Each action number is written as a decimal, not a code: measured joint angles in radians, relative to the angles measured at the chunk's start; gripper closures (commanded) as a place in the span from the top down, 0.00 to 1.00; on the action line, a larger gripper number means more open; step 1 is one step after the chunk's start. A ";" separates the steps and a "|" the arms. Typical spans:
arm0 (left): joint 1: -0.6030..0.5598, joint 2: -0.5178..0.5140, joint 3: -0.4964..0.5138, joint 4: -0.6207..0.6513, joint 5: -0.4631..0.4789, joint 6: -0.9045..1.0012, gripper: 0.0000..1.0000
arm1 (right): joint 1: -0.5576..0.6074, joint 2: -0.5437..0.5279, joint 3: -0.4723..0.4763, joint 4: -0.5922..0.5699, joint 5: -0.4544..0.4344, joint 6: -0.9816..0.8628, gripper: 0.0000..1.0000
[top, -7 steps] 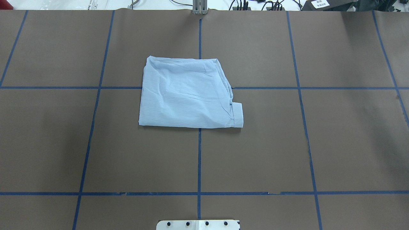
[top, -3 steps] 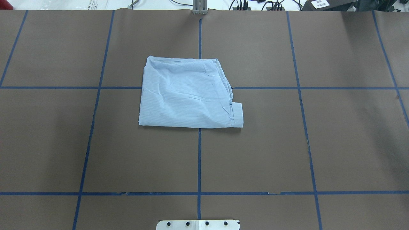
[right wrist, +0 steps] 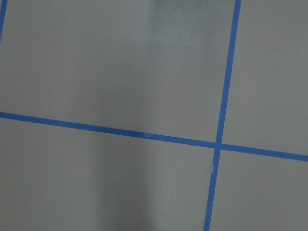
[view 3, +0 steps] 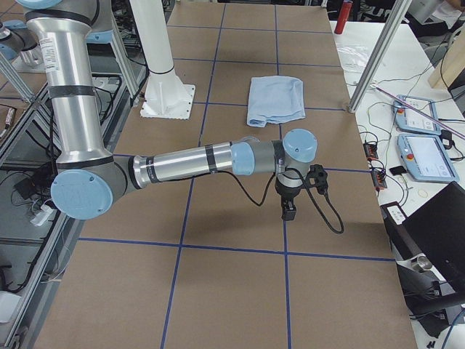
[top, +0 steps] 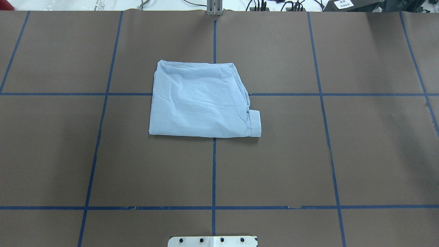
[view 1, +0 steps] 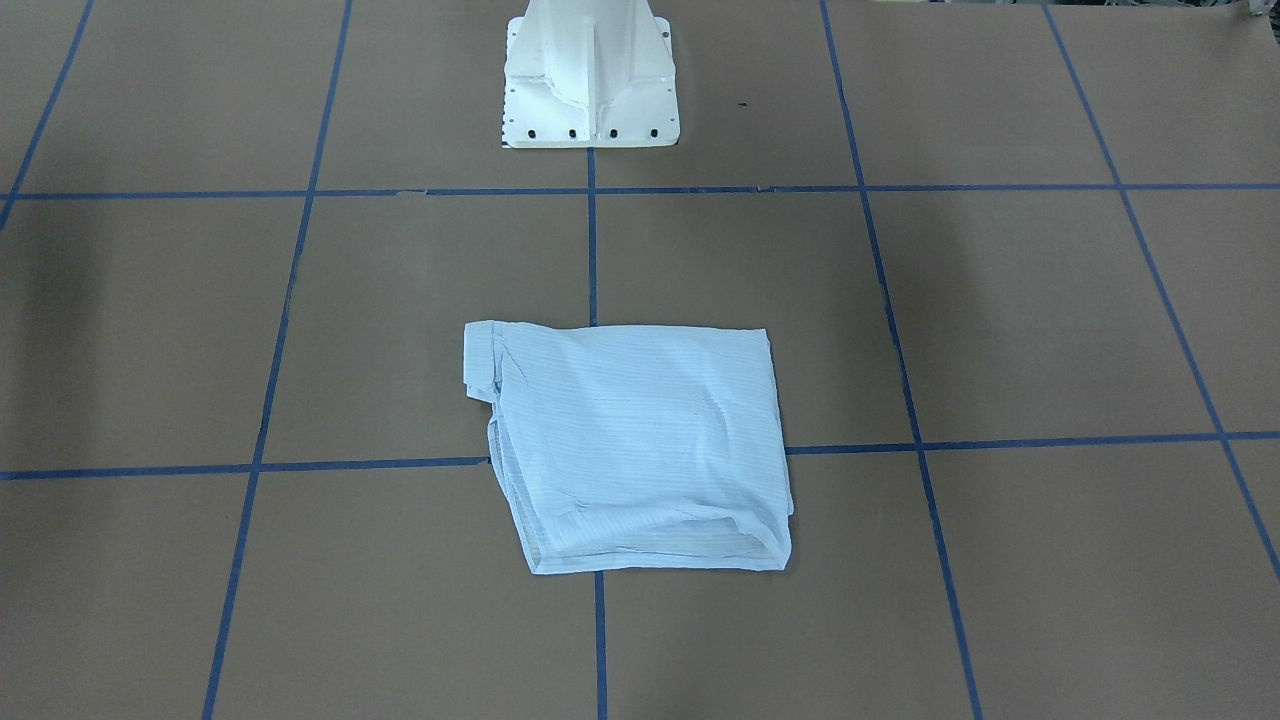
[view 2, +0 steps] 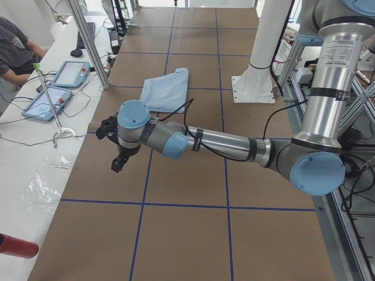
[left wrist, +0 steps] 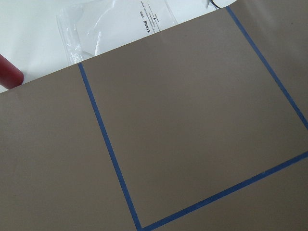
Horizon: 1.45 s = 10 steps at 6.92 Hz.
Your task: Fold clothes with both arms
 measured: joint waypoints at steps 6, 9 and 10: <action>-0.001 0.008 -0.001 -0.011 0.007 0.002 1.00 | 0.000 -0.016 0.022 0.001 0.006 0.000 1.00; -0.005 0.023 -0.018 -0.020 0.007 0.002 1.00 | -0.001 -0.063 0.006 0.001 0.004 -0.002 1.00; -0.006 0.045 -0.039 -0.024 0.007 0.003 1.00 | -0.001 -0.073 0.002 0.001 0.005 -0.001 1.00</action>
